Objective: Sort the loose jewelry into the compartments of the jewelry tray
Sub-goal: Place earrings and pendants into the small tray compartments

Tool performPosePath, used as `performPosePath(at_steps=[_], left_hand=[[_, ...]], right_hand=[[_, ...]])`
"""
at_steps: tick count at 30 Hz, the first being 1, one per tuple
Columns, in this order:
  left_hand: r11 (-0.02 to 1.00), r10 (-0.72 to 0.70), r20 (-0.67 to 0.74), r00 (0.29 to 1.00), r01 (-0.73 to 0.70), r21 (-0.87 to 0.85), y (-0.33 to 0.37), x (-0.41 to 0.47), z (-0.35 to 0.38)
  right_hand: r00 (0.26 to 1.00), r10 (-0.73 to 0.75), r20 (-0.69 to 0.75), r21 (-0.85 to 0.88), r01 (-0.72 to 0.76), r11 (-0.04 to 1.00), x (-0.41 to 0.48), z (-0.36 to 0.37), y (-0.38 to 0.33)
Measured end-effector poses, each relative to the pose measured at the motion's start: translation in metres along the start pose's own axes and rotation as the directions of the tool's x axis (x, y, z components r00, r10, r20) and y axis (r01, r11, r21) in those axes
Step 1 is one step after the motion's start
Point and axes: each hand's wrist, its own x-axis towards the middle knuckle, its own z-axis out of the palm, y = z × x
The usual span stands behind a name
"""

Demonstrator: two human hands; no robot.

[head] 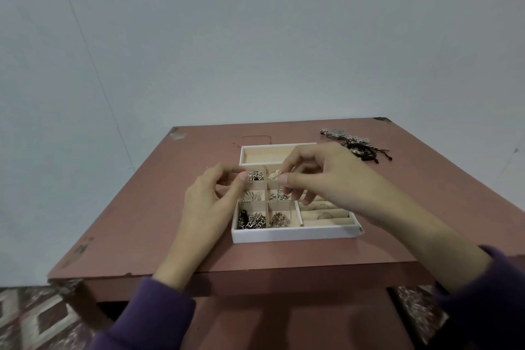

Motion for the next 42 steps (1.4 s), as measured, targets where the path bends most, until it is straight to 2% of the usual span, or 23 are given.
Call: performPosePath(at_steps=[8,12,15,22,27,31,34,37,42], left_hand=[[0.999,-0.006,-0.055,0.998,0.003,-0.048,0.000,0.000,0.000],[0.999,0.011,-0.083,0.996,-0.015,-0.044,-0.001,-0.001,-0.001],[0.999,0.022,-0.089,0.996,-0.025,-0.028,-0.002,-0.002,0.000],[0.999,0.043,-0.097,0.994,-0.042,0.019,-0.003,-0.003,-0.001],[0.990,0.070,0.008,0.997,-0.071,0.120,0.006,-0.002,0.005],[0.986,0.093,0.109,0.990,-0.106,0.127,0.031,0.006,0.014],[0.982,0.116,0.167,0.979,-0.138,0.125,0.054,0.015,0.026],[0.986,0.116,0.225,0.967,-0.140,0.091,0.070,0.023,0.045],[0.979,0.149,0.287,0.946,-0.183,0.093,0.087,0.027,0.068]], right_hand=[[0.998,0.054,0.022,-0.274,-0.046,0.961,0.005,0.008,0.015],[0.999,0.033,0.001,-0.489,-0.029,0.872,0.009,0.013,0.021],[1.000,0.006,0.029,-0.563,0.011,0.826,0.011,0.014,0.025],[0.997,-0.071,0.010,-0.539,0.065,0.840,0.011,0.015,0.031],[0.991,-0.097,-0.089,-0.451,0.046,0.891,0.007,-0.006,0.036],[0.951,-0.024,-0.307,-0.372,-0.096,0.923,0.011,-0.048,0.068],[0.906,0.071,-0.417,-0.436,-0.268,0.859,0.020,-0.076,0.093],[0.879,0.151,-0.452,-0.478,-0.382,0.791,0.026,-0.084,0.108],[0.883,0.177,-0.434,-0.535,-0.411,0.738,0.028,-0.076,0.109]])
